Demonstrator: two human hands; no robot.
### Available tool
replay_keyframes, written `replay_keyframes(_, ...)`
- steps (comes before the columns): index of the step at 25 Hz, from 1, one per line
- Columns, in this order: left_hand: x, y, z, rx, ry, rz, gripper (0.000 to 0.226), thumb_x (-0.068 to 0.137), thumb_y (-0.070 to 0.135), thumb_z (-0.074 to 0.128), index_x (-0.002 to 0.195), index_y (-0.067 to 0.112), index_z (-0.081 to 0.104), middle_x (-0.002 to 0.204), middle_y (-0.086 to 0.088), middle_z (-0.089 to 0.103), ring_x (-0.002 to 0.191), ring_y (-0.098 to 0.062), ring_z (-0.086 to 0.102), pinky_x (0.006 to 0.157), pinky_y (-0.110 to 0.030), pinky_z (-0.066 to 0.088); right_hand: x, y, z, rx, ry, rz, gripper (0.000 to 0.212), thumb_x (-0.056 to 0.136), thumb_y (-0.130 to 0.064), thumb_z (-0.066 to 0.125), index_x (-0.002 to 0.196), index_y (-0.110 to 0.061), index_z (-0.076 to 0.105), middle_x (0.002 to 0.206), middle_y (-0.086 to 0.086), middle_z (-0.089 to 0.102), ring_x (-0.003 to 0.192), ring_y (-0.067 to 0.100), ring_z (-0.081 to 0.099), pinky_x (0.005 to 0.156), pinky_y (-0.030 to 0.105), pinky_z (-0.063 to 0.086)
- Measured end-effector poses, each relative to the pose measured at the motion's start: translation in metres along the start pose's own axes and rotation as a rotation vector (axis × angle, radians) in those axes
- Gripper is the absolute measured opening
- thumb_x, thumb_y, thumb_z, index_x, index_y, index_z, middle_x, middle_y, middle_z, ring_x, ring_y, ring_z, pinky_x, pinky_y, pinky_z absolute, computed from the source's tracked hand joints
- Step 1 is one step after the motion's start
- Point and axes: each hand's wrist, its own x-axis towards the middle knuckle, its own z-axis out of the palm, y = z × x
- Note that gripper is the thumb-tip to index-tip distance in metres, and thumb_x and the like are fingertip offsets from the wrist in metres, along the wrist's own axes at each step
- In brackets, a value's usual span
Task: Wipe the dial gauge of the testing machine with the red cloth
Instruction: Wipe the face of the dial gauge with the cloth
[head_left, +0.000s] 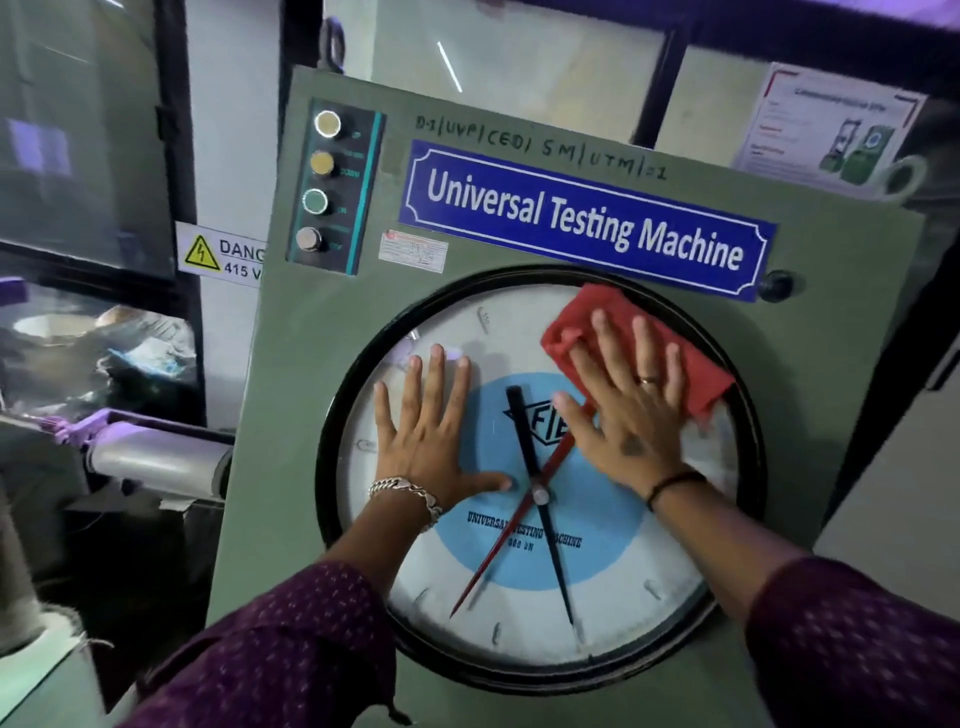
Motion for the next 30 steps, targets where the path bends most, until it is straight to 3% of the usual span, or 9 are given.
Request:
replay_keyframes(3, -0.003, 0.0, 0.0, -0.028, 0.011, -0.022, 0.164, 0.053, 0.112, 0.052, 0.176, 0.024, -0.01, 0.183, -0.005, -0.024, 0.168, -0.032, -0.021, 0.126, -0.059, -0.029, 0.014, -0.029, 0.007, -0.017, -0.05, -0.253, 0.071, 0.107, -0.074, 0.033, 0.174, -0.049, 0.026, 0.188, -0.014, 0.01, 0.174, 0.032, 0.006, 0.134, 0.068, 0.005)
replay_keyframes(7, -0.006, -0.001, 0.0, -0.025, 0.009, -0.032, 0.163, 0.054, 0.11, 0.052, 0.174, 0.023, -0.015, 0.182, -0.004, -0.027, 0.168, -0.033, -0.022, 0.126, -0.06, -0.029, -0.025, 0.031, -0.003, -0.099, -0.165, -0.565, 0.072, 0.105, -0.073, 0.042, 0.172, -0.055, 0.024, 0.187, -0.018, 0.013, 0.174, 0.026, 0.007, 0.134, 0.066, 0.012)
replay_keyframes(11, -0.005, 0.0, 0.0, -0.015, 0.011, -0.031, 0.163, 0.054, 0.11, 0.052, 0.174, 0.022, -0.015, 0.183, -0.006, -0.021, 0.168, -0.034, -0.019, 0.125, -0.059, -0.03, 0.025, -0.006, -0.001, -0.029, -0.033, -0.206, 0.07, 0.106, -0.072, 0.041, 0.171, -0.05, 0.031, 0.187, -0.013, 0.017, 0.173, 0.031, 0.009, 0.133, 0.069, 0.01)
replay_keyframes(16, -0.005, -0.002, 0.001, -0.022, 0.017, -0.011, 0.161, 0.056, 0.11, 0.05, 0.174, 0.023, -0.016, 0.182, -0.005, -0.026, 0.168, -0.033, -0.022, 0.126, -0.059, -0.03, -0.031, 0.003, 0.006, -0.033, -0.122, -0.459, 0.073, 0.104, -0.061, 0.05, 0.173, -0.054, 0.025, 0.186, -0.018, 0.013, 0.173, 0.025, 0.009, 0.133, 0.067, 0.014)
replay_keyframes(20, -0.003, -0.002, -0.002, -0.022, -0.032, -0.007, 0.164, 0.054, 0.112, 0.05, 0.175, 0.022, -0.012, 0.183, -0.007, -0.022, 0.168, -0.034, -0.021, 0.126, -0.061, -0.029, -0.006, 0.012, -0.005, 0.035, -0.033, -0.036, 0.065, 0.106, -0.054, 0.047, 0.17, -0.053, 0.034, 0.187, -0.013, 0.014, 0.173, 0.031, 0.013, 0.132, 0.069, 0.011)
replay_keyframes(22, -0.003, 0.0, -0.004, -0.014, -0.064, -0.014, 0.164, 0.054, 0.112, 0.049, 0.174, 0.022, -0.017, 0.182, -0.006, -0.026, 0.167, -0.034, -0.024, 0.124, -0.062, -0.031, 0.014, -0.021, -0.005, 0.08, -0.038, -0.01, 0.061, 0.103, -0.044, 0.052, 0.164, -0.051, 0.045, 0.187, -0.012, 0.015, 0.17, 0.036, 0.017, 0.129, 0.063, 0.008)
replay_keyframes(25, -0.007, 0.005, -0.021, 0.03, -0.144, -0.011, 0.167, 0.058, 0.106, 0.061, 0.166, 0.024, -0.036, 0.174, -0.005, -0.045, 0.16, -0.032, -0.041, 0.123, -0.065, -0.03, -0.015, -0.034, -0.015, 0.086, -0.204, -0.222, 0.077, 0.089, -0.013, 0.063, 0.154, -0.053, 0.054, 0.183, -0.018, 0.025, 0.154, 0.038, 0.038, 0.109, 0.059, 0.034)
replay_keyframes(27, -0.011, 0.002, -0.041, 0.109, -0.194, 0.021, 0.169, 0.064, 0.093, 0.077, 0.163, 0.025, -0.041, 0.172, -0.005, -0.048, 0.158, -0.033, -0.043, 0.128, -0.065, -0.02, -0.036, -0.015, -0.036, 0.163, -0.277, -0.133, 0.083, 0.081, 0.007, 0.06, 0.144, -0.047, 0.066, 0.176, -0.018, 0.04, 0.134, 0.04, 0.051, 0.1, 0.058, 0.047)
replay_keyframes(30, -0.022, -0.006, -0.088, 0.124, -0.274, 0.077, 0.161, 0.066, 0.083, 0.085, 0.167, 0.036, -0.033, 0.178, -0.001, -0.036, 0.168, -0.03, -0.022, 0.134, -0.061, -0.008, -0.039, -0.006, -0.072, 0.361, -0.283, 0.071, 0.068, 0.088, 0.015, 0.056, 0.135, -0.029, 0.078, 0.167, -0.005, 0.055, 0.126, 0.043, 0.058, 0.11, 0.062, 0.051)
